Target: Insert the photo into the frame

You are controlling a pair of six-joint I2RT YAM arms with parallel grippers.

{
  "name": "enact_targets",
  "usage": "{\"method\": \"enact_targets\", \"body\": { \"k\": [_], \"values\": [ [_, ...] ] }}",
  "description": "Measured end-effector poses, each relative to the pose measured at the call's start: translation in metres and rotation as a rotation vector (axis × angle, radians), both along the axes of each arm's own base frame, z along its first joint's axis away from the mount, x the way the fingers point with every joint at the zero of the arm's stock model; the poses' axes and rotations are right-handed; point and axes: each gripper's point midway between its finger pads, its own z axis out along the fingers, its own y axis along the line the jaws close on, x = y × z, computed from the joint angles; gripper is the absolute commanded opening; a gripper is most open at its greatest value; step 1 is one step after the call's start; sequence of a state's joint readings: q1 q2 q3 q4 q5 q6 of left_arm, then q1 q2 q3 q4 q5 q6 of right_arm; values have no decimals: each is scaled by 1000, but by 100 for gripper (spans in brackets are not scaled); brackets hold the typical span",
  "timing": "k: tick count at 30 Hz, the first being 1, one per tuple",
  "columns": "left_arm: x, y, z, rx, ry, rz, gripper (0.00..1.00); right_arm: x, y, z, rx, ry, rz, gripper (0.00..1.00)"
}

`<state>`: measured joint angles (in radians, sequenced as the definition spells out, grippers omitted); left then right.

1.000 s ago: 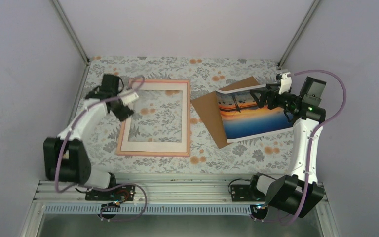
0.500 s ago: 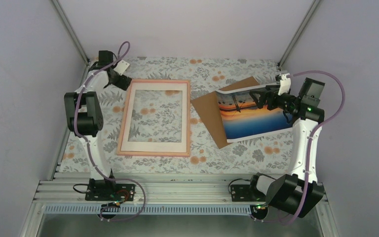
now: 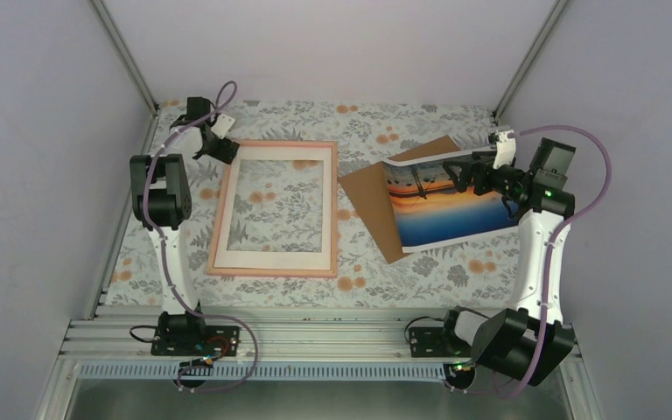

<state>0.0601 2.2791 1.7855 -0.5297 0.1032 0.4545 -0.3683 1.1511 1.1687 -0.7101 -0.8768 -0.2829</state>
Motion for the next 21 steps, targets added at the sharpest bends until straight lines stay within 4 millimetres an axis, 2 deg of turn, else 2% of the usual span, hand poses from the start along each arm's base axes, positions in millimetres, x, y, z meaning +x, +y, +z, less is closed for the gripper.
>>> {"method": "enact_targets", "body": {
  "k": [9, 13, 17, 21],
  "values": [
    [5, -2, 1, 54, -10, 9, 94, 0, 0, -1, 1, 2, 0, 100],
    [9, -15, 11, 65, -38, -12, 94, 0, 0, -2, 1, 3, 0, 100],
    [10, -56, 39, 56, -101, -91, 95, 0, 0, -2, 2, 4, 0, 100],
    [10, -126, 78, 17, -196, -221, 95, 0, 0, -2, 2, 5, 0, 100]
  ]
}}
